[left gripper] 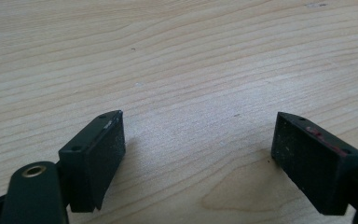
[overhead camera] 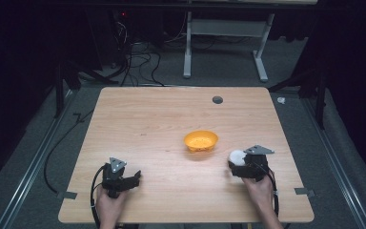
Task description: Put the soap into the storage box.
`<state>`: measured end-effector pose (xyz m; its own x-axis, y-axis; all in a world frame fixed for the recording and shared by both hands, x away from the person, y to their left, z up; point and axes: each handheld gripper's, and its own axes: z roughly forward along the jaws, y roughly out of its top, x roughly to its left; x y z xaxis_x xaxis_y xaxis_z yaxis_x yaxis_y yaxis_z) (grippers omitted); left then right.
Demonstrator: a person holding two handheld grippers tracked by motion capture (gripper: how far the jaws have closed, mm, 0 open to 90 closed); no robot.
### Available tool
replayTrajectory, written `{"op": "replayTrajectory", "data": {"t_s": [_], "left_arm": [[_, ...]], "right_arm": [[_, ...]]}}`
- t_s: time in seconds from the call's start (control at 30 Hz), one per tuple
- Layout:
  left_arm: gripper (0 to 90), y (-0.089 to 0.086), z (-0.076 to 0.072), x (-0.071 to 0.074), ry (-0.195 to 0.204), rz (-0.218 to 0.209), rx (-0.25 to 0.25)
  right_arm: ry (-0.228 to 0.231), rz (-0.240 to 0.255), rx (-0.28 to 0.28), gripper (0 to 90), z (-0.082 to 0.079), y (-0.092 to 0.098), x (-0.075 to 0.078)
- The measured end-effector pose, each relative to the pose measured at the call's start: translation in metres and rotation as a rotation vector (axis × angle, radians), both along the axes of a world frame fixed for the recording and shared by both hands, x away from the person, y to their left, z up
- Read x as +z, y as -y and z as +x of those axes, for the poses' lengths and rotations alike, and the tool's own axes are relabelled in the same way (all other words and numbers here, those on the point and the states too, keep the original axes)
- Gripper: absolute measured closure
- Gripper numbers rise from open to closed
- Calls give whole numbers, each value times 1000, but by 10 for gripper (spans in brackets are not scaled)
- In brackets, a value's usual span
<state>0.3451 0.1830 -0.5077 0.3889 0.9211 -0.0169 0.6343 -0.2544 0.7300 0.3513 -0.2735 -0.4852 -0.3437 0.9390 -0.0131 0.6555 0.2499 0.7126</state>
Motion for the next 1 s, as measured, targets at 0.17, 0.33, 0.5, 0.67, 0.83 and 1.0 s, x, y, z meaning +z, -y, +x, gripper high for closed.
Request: {"op": "replayTrajectory", "data": {"t_s": [0.17, 0.33, 0.5, 0.67, 0.83, 1.0], "left_arm": [[179, 0, 0, 0, 0, -1, 0], [178, 0, 0, 0, -1, 1, -1], [178, 0, 0, 0, -1, 0, -1], [177, 0, 0, 0, -1, 0, -2], [177, 0, 0, 0, -1, 0, -2], [177, 0, 0, 0, -1, 0, -2]], "right_arm": [[-17, -5, -1, 156, 3, -2, -4], [-39, -5, 4, 172, 6, -3, -7], [-53, -13, 1, 220, 9, -4, -10], [-43, -13, -3, 233, 8, -4, -11], [-45, -2, -8, 236, 7, -4, -11], [-47, 5, 0, 238, 7, -4, -11]]}}
